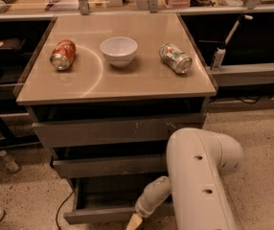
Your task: Open bottom drawer
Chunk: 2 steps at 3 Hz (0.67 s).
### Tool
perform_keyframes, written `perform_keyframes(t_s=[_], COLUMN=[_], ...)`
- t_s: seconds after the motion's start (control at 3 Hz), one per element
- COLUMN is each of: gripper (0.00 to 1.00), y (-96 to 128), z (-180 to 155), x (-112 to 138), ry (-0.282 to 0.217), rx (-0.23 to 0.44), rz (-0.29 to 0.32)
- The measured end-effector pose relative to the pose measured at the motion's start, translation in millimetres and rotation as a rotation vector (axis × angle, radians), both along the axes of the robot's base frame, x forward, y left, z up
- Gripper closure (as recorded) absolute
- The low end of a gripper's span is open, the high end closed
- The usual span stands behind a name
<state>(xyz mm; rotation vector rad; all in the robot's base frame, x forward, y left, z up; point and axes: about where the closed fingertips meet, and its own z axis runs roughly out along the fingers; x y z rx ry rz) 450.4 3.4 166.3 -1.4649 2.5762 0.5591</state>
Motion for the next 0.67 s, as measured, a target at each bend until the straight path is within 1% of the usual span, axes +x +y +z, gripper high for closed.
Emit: perform_keyframes(t_s=[0.33, 0.67], gripper=[0.0, 0.0], y=[-16.0, -15.7], z=[13.2, 12.8], x=[-49.6, -49.7], ry=[0.075, 0.076], rx=[0.017, 0.017], rz=[-0.045, -0.044])
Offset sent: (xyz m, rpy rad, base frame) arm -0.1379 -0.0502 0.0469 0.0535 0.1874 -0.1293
